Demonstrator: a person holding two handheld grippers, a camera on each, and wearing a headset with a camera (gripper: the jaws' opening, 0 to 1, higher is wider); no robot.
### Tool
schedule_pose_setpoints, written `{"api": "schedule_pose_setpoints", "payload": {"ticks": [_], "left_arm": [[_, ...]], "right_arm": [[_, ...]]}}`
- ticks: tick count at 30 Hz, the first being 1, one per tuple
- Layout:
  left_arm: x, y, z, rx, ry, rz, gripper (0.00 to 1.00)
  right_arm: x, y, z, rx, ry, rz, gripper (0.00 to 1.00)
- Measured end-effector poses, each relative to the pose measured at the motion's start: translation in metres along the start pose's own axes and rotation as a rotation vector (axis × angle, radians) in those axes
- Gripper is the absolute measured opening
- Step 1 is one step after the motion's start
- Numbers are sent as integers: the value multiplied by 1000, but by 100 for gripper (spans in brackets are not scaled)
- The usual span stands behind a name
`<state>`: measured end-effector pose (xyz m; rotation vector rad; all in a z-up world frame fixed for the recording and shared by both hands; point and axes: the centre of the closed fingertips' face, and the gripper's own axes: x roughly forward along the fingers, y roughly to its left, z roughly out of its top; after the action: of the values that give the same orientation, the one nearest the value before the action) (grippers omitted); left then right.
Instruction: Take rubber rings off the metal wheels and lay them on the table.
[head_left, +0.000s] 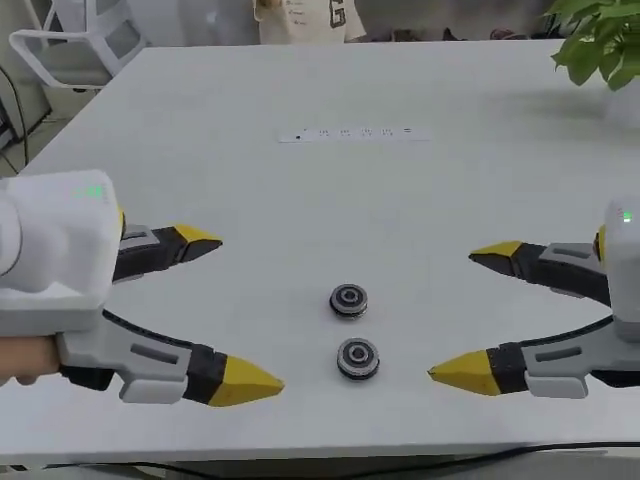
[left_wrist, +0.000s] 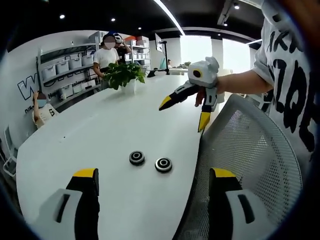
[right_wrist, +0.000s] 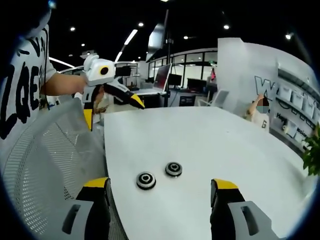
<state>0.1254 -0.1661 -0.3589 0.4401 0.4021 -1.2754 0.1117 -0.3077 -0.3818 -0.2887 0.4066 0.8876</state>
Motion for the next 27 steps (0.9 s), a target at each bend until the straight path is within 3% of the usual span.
{"api": "schedule_pose_setpoints", "payload": {"ticks": [17, 20, 27], "left_arm": [[17, 2, -6, -7, 32, -54, 76], [22, 1, -7, -6, 39, -69, 74], [35, -2, -9, 4, 57, -106, 68]], "right_arm": [[19, 1, 4, 13, -39, 59, 63], [23, 3, 1, 24, -39, 80, 57], [31, 5, -13, 31, -17, 104, 55]]}}
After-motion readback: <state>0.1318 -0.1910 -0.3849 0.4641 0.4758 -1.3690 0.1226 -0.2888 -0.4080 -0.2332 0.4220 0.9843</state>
